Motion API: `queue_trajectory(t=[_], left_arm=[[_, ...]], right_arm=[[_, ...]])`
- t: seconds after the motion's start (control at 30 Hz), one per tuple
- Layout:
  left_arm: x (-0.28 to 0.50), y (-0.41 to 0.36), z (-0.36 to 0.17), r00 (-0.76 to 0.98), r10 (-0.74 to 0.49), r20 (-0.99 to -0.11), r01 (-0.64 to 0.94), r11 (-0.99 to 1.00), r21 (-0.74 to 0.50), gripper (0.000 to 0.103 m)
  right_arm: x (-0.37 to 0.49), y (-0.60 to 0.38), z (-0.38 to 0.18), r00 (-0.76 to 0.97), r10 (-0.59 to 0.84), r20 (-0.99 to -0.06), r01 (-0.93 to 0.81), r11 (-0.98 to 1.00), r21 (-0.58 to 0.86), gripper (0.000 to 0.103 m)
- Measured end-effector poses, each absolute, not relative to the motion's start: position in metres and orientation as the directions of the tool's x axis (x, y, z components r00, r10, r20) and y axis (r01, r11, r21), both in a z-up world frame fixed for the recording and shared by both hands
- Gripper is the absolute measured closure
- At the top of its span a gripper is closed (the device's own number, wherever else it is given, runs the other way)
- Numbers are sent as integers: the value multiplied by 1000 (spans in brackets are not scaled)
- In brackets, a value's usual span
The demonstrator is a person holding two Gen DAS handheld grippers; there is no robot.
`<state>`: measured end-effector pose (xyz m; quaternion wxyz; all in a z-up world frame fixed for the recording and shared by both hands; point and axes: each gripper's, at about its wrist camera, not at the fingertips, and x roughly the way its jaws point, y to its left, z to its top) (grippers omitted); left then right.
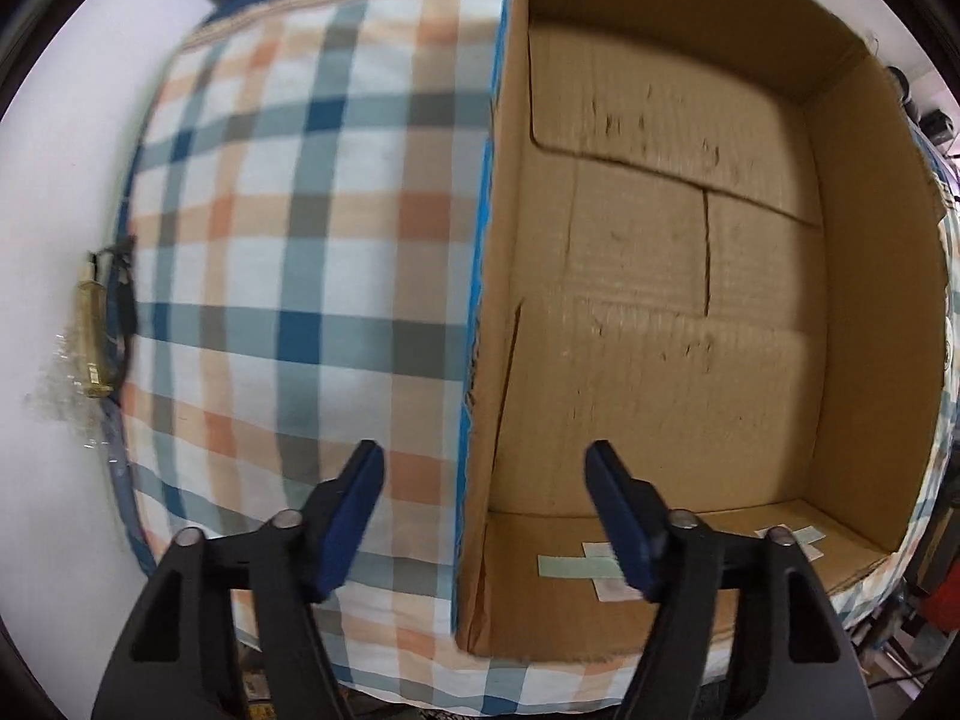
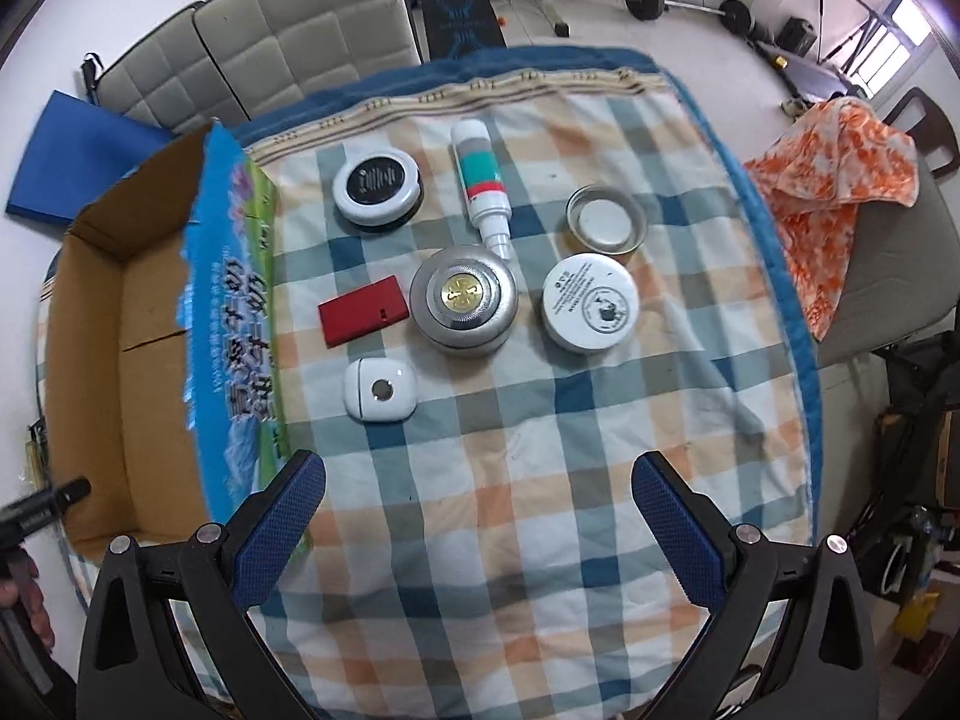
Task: Organize rigid objects
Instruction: 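Grip the box wall with the left tool while the right tool approaches the silver tin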
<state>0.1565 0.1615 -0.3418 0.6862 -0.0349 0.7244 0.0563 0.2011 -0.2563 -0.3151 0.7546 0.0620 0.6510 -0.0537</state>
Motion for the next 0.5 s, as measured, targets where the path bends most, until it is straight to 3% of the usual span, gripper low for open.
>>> queue_trajectory(t=[0.13,0.5], left_arm=[[153,166,-359,-90,12,-996,-131,991,24,63],[142,177,-379,-124,-34,-992,-134,991,-17,92]], right_arm=[[215,-256,-337,118,7,-993,175,984,27,0],[249,-245,-361,89,-3,-996,155,988,11,0]])
